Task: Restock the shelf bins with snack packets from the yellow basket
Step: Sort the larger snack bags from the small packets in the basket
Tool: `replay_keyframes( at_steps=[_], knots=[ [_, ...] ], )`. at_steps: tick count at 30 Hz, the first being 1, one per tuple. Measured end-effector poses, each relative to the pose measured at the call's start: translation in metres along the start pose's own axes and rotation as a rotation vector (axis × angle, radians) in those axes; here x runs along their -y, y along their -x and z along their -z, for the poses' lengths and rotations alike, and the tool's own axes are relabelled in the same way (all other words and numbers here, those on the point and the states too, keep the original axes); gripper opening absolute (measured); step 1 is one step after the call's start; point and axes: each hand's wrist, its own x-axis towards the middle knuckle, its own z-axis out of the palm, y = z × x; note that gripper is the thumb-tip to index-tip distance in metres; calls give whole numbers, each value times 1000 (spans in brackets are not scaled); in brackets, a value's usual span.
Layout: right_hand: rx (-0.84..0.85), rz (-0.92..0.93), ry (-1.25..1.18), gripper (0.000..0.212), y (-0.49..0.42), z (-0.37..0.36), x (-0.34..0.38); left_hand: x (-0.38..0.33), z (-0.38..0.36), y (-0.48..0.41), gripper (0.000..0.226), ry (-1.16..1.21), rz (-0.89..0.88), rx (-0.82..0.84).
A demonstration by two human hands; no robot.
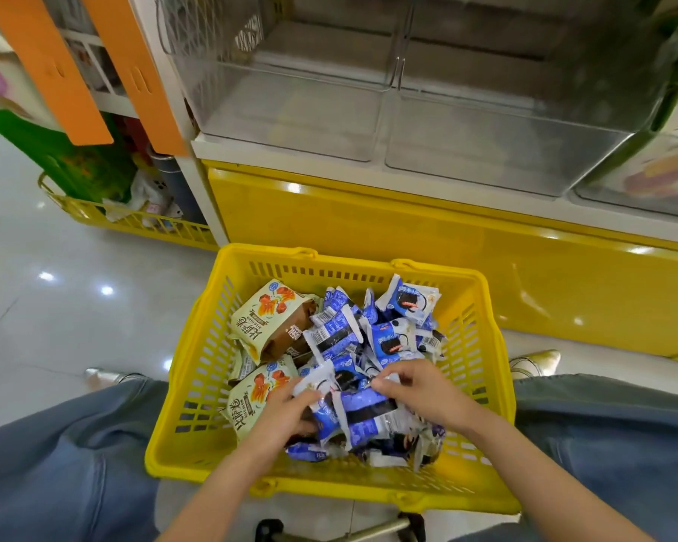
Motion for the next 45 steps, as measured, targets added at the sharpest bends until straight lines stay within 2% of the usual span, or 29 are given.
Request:
replay_keyframes(
  at_steps=[2, 4, 5, 8, 10, 12, 15, 16, 18, 20, 22, 26, 30, 35, 37, 38, 41, 45],
  knots=[
    [147, 17, -20, 9, 1, -5, 12, -2, 0, 7, 14, 51, -21, 5],
    [183, 62, -31, 6, -1, -16, 23, -1, 1, 11, 19, 48, -43, -8],
    [127, 81, -36, 5, -4, -22, 27, -1, 2, 12, 21, 49, -40, 3],
    [-112, 105, -89, 7, -12, -39, 39, -1, 9, 18, 32, 115, -40, 171],
    [-167, 136, -100, 9, -16, -51, 48, -4, 15, 23, 39, 96, -81, 205],
    [-213, 146, -171, 7, -18, -61, 54, -6, 22, 25, 50, 86, -144, 122],
    [-285, 63, -338, 2, -17, -63, 42, -12, 36, 24, 50, 211, -148, -58],
    [-239, 32, -278, 2, -15, -62, 31, -13, 41, 24, 48, 272, -139, -95],
    [-10, -42, -73, 7, -12, -64, 7, -15, 50, 24, 46, 345, -152, -130],
    [220, -108, 77, 19, -14, -77, -12, -17, 55, 25, 49, 356, -170, -146],
    [340, -132, 185, 33, -20, -93, -23, -18, 56, 25, 52, 352, -176, -151],
    [365, -200, 322, 44, -34, -112, -27, -17, 53, 26, 49, 350, -160, -136],
    [331, -173, 413, 28, -43, -110, -19, -15, 47, 25, 39, 271, -120, -229],
    [343, -161, 226, 19, -25, -56, -10, -17, 23, 19, 46, 93, -153, -282],
    [194, -204, 136, 7, -13, -23, -10, -23, -2, 10, 46, -7, -195, -243],
    [52, -218, 139, 9, -8, -6, -13, -26, -16, 3, 47, -64, -225, -221],
    [-350, -256, 203, 21, -2, 31, -26, -36, -55, -24, 49, -211, -288, -169],
    [-600, -293, 105, 39, -1, 43, -35, -47, -91, -52, 48, -442, -314, -48]
  ],
)
